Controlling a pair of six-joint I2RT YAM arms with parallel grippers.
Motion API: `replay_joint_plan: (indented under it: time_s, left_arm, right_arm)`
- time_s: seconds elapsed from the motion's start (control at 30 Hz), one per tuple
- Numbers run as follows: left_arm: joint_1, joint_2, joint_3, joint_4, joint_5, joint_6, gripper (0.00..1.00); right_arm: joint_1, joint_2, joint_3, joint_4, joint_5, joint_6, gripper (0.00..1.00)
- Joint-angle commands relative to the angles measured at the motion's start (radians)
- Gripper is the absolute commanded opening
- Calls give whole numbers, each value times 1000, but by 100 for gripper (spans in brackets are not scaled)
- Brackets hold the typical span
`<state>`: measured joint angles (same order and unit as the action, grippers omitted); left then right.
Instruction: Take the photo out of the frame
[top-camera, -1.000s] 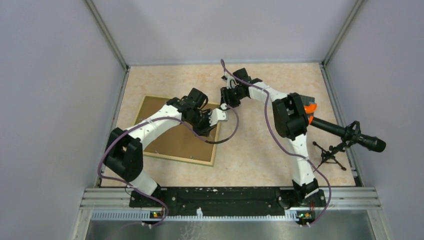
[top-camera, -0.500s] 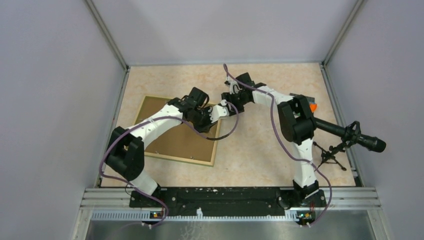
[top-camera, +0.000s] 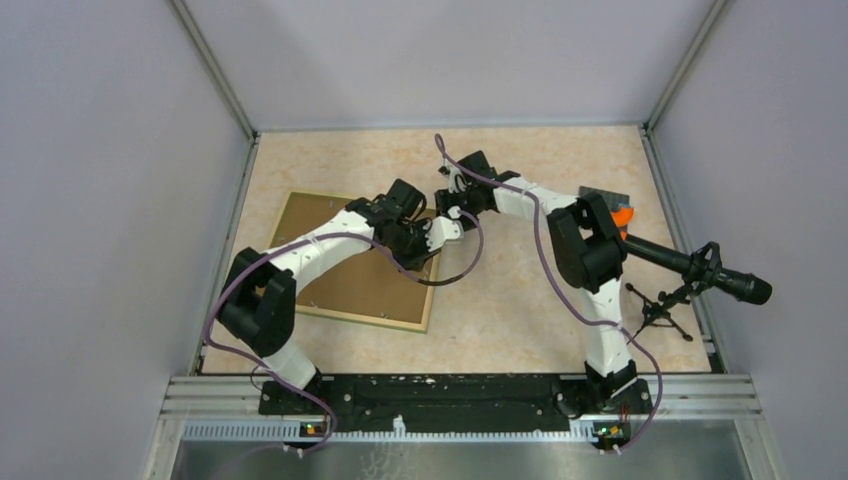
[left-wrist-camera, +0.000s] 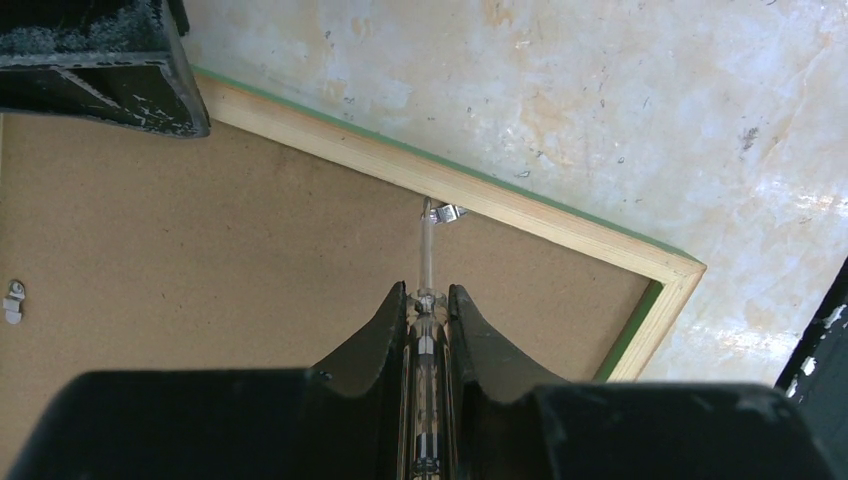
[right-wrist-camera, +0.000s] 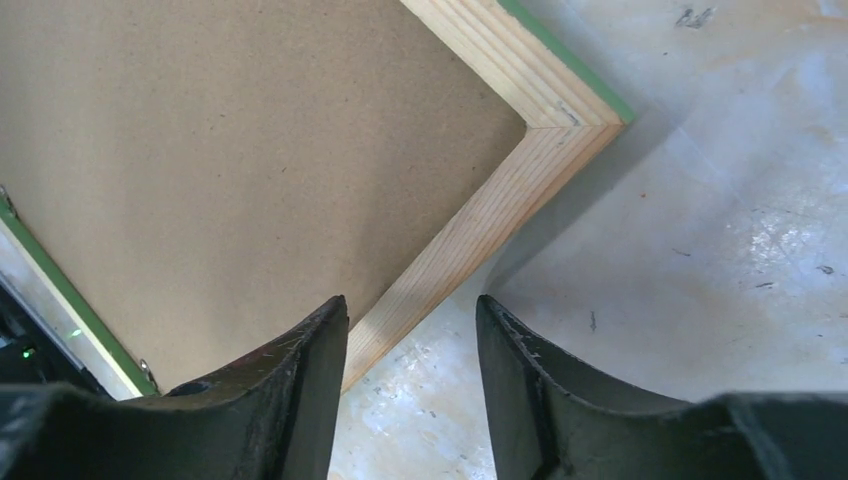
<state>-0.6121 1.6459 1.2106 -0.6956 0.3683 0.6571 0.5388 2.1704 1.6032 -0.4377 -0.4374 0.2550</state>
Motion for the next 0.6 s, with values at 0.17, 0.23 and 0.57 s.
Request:
replay_joint_plan:
  time_s: [0.17, 0.23, 0.57]
  left_arm:
    - [-25, 14, 30, -38, 10, 53, 0]
    - [-26, 13, 26, -64, 2, 68, 0]
    - [-25, -21, 5, -145, -40, 138, 0]
  right_arm:
    - [9, 56, 14, -42, 121, -10, 41]
    - [9, 60, 14, -44, 124, -11, 39]
    - [7, 71, 13, -48, 140, -23, 29]
